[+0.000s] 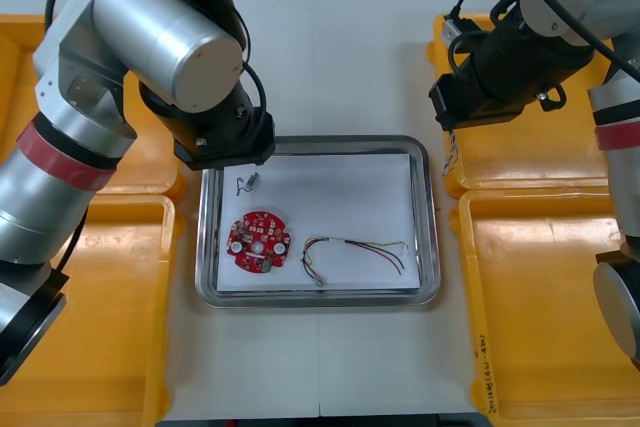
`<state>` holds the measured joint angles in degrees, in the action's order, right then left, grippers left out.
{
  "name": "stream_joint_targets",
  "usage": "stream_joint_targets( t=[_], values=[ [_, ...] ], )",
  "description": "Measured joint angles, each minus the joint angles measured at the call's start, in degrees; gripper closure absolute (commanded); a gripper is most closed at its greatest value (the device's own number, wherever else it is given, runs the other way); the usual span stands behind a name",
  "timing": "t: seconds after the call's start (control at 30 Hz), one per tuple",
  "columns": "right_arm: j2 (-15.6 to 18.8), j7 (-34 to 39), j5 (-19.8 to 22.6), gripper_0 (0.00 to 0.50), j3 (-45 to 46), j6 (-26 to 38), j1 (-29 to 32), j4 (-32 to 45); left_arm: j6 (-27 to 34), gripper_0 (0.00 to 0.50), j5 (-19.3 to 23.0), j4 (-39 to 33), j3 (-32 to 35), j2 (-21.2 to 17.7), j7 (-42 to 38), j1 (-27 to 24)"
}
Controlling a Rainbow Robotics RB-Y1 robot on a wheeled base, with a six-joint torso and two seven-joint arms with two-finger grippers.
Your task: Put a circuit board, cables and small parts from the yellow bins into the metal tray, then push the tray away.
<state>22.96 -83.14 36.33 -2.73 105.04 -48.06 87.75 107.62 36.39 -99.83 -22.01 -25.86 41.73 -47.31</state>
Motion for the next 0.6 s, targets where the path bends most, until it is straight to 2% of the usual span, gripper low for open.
stream_joint_targets(
  t=[0.3,0.47,0.6],
  values=[
    [-0.01,-1.08,0.34,0.500,-1.75,1.24,0.00,0.00,1.87,0.000,2.30,-7.89,8.15,-2.33,0.00,0.00],
    [-0.01,-4.26,0.99,0.500,-1.89,2.41,0.00,0.23,1.89,0.000,6.14,-9.08,9.68,-5.97,0.00,-0.04],
    [-0.02,-7.34,1.27,0.500,-2.29,2.98,0.00,0.68,1.89,0.000,7.05,-9.08,9.71,-9.09,0.01,-0.04]
  ],
)
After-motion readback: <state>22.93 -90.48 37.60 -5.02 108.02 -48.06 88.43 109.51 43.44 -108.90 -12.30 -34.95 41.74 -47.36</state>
